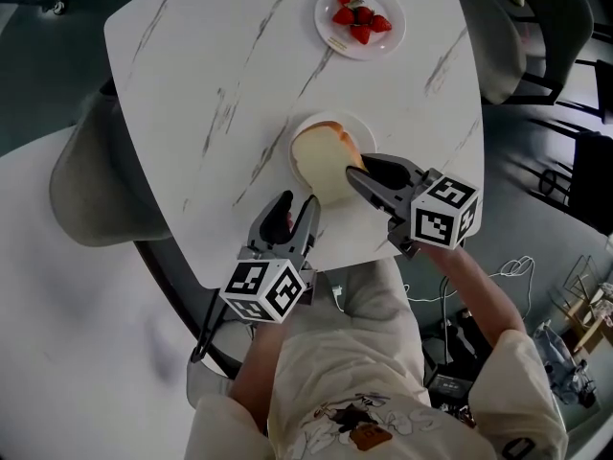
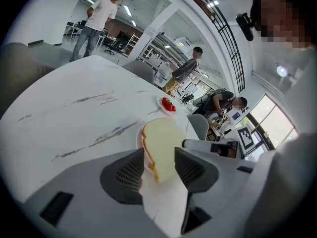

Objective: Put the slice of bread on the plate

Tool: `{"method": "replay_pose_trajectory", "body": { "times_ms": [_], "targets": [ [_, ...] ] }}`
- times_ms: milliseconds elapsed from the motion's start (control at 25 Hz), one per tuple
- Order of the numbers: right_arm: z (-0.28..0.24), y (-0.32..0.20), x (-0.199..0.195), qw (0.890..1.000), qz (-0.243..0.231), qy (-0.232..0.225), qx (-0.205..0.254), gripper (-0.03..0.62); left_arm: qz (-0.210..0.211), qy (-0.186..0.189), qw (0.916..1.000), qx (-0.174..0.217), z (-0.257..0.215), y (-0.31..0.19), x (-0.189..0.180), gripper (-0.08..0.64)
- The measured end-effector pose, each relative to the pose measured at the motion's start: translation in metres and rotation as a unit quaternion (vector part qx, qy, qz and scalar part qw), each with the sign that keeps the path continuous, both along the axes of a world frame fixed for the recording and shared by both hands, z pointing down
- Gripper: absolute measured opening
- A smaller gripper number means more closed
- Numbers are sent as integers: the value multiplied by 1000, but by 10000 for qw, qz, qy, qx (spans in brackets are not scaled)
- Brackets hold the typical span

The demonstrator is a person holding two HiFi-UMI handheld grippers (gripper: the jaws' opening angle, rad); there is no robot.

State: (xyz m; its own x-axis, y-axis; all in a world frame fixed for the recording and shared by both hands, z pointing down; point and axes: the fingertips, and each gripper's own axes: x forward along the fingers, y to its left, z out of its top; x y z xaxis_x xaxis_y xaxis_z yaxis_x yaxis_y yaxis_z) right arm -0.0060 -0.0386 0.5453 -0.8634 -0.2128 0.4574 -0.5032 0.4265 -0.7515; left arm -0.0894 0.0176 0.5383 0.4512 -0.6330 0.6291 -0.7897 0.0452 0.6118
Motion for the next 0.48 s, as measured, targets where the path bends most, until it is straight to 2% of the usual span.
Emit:
{"method": "replay_pose_trajectory", "body": {
  "times_ms": [160,280,480],
  "targets": [
    [3,0,3,9997,42,211,102,94,78,11,10000,-50,2,1,5,195],
    [3,-2,2,9984,-3,436,360,95,73,-4,10000,-20,1,-1,6,195],
    [9,-8,10,9911,-16,1064,796,121,124,-19,9999,-48,3,2,6,195]
  ]
}}
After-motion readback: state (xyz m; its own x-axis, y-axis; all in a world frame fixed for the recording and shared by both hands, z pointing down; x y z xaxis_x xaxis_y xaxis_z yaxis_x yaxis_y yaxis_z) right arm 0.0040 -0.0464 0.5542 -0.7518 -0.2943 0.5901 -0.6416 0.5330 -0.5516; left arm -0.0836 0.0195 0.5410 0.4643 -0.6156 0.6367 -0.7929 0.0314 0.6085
